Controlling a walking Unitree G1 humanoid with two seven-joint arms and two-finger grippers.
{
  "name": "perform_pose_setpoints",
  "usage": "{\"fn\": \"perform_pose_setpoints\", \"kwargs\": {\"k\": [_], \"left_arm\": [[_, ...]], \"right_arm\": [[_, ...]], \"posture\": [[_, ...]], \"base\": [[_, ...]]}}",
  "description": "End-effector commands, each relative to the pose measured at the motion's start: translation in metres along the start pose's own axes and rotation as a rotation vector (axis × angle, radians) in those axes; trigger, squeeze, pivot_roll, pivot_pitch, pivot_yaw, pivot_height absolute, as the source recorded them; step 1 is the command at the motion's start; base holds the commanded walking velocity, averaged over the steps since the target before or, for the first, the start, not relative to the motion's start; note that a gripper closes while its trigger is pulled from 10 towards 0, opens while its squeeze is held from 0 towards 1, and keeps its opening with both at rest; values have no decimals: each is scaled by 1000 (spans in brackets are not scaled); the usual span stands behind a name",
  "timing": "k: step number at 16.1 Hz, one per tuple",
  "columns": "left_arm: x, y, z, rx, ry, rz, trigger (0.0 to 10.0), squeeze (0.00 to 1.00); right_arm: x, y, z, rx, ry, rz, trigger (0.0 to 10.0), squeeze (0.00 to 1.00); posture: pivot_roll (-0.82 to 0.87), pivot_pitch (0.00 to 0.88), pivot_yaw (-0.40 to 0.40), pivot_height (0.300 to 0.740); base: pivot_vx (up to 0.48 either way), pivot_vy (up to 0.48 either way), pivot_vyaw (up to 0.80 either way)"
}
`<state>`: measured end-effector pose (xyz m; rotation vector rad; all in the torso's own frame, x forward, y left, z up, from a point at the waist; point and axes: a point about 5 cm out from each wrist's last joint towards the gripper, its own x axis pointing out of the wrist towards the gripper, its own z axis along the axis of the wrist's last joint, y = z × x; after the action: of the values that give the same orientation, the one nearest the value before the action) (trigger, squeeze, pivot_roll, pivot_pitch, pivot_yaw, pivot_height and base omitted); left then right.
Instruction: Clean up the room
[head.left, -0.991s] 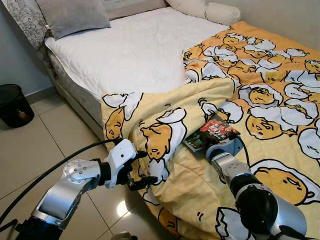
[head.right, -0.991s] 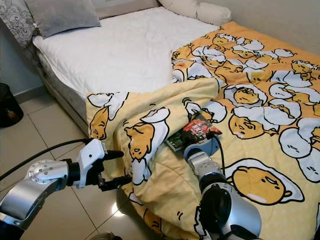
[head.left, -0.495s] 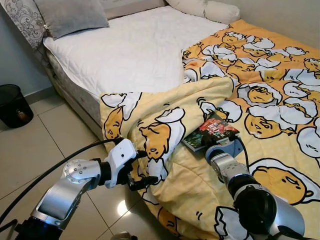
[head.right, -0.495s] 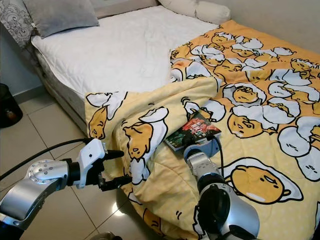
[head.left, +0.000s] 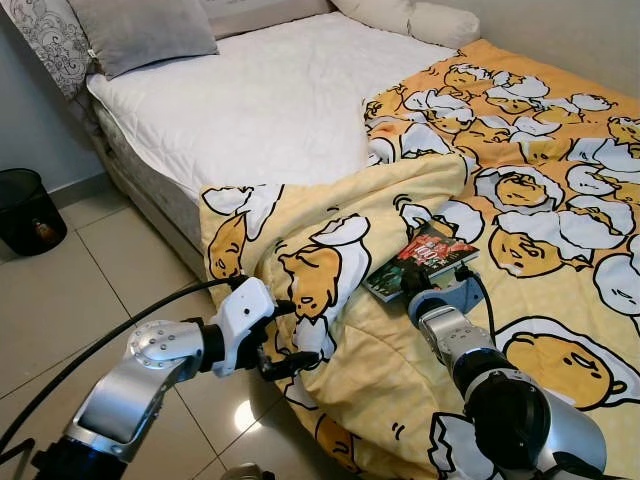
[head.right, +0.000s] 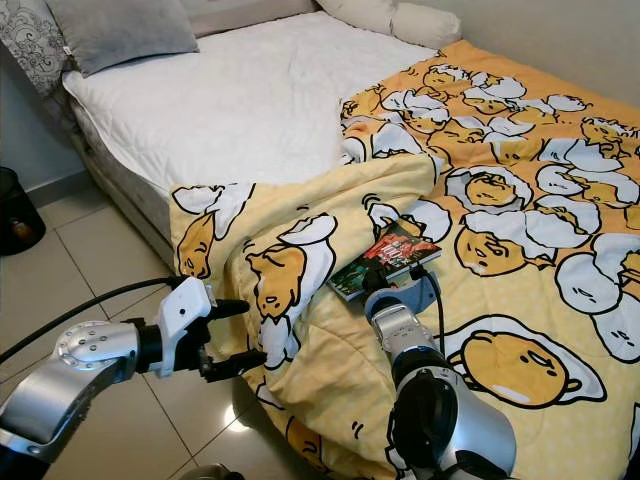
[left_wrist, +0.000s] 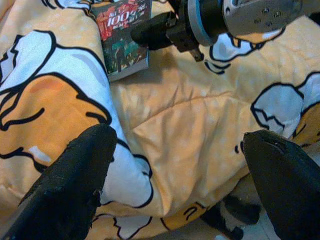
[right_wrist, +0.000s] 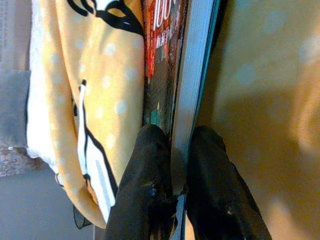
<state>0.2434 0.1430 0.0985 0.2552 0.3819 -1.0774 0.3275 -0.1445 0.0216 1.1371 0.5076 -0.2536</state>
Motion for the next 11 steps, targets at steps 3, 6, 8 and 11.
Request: {"fn": "perform_pose_setpoints", "kwargs": {"k": [3,6,8,11], "left_arm": [[2,3,3,-9,-36,31,10000,533],[2,8,10,-56,-141,121,10000,529],[2,15,16,-94,-235,245,10000,529],[0,22,21,-111,-290,420,10000,533]], "right_arm": [[0,3,10,-34,-16,42,0,0],[-6,-8,36,-64,-76,120,0,0],[-17,-2,61,-139,-120,277,0,0],[-39,23,85,-325,-169,448,0,0]], "posture": [[102,0,-35,740],[67,0,-33,740],[32,0,-12,740],[18,0,-4,740]], "base": [[0,0,0],[0,0,0],[0,0,0],[0,0,0]]}}
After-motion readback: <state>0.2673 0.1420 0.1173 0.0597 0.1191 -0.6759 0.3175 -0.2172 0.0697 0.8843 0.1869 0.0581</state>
